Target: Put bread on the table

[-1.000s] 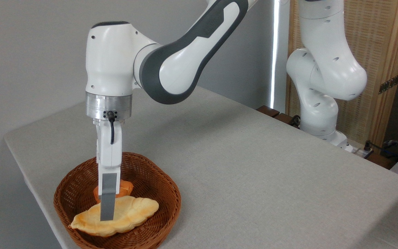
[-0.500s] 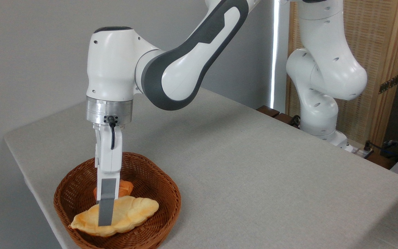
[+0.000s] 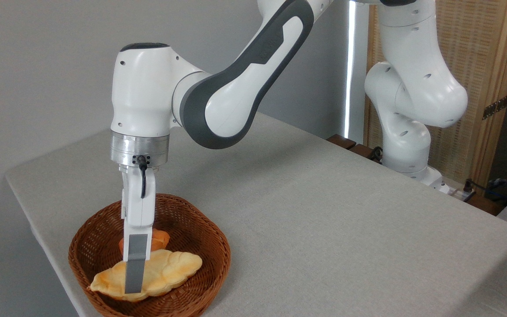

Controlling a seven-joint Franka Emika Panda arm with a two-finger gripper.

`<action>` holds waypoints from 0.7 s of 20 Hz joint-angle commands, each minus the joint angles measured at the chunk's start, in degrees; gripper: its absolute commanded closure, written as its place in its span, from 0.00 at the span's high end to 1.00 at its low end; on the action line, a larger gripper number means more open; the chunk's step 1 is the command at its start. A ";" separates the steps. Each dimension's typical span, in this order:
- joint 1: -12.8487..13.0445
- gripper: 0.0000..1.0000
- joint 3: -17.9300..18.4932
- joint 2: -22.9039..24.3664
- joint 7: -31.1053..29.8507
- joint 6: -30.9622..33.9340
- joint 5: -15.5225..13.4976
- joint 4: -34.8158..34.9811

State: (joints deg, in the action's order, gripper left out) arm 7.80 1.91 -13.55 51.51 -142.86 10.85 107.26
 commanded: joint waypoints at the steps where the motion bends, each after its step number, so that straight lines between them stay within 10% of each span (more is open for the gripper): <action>1: 0.11 0.95 0.47 -0.08 0.70 -2.59 2.51 0.58; 8: -0.68 0.86 0.47 -0.34 0.70 -2.77 2.60 0.75; 14: -0.68 0.49 0.20 -0.34 0.70 -2.68 2.60 0.93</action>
State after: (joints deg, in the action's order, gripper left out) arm 7.14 1.93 -14.17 51.53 -143.82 12.44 107.33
